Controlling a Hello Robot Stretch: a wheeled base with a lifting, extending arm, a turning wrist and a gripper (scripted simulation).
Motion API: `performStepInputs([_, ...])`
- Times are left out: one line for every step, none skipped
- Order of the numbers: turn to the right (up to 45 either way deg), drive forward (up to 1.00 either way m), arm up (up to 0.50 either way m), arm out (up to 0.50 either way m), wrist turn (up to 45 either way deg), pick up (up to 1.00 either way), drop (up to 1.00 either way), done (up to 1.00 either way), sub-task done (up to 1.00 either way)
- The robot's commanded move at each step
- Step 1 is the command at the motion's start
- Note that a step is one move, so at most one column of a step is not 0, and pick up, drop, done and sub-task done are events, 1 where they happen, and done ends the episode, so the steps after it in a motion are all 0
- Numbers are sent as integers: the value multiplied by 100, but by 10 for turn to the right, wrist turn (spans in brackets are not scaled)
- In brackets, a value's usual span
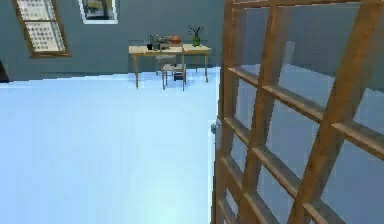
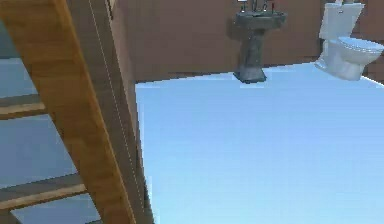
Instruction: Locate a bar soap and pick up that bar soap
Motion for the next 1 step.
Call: performStepInputs([-450, 0, 0, 0, 0, 0, 0, 0, 0])
